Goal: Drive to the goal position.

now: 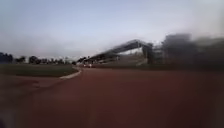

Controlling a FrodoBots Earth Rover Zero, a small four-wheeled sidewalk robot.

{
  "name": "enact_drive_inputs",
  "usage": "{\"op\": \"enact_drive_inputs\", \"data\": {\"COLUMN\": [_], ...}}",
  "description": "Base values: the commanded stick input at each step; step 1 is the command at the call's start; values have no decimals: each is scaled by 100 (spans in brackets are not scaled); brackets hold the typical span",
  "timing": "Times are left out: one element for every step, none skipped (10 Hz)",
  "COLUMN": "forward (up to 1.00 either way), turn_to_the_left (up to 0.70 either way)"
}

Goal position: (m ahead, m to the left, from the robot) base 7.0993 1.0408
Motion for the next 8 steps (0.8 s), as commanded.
{"op": "enact_drive_inputs", "data": {"forward": [70, 70, 70, 70, 70, 70, 70, 70], "turn_to_the_left": [0, 0, 0, 0, -1, -8, -24, -30]}}
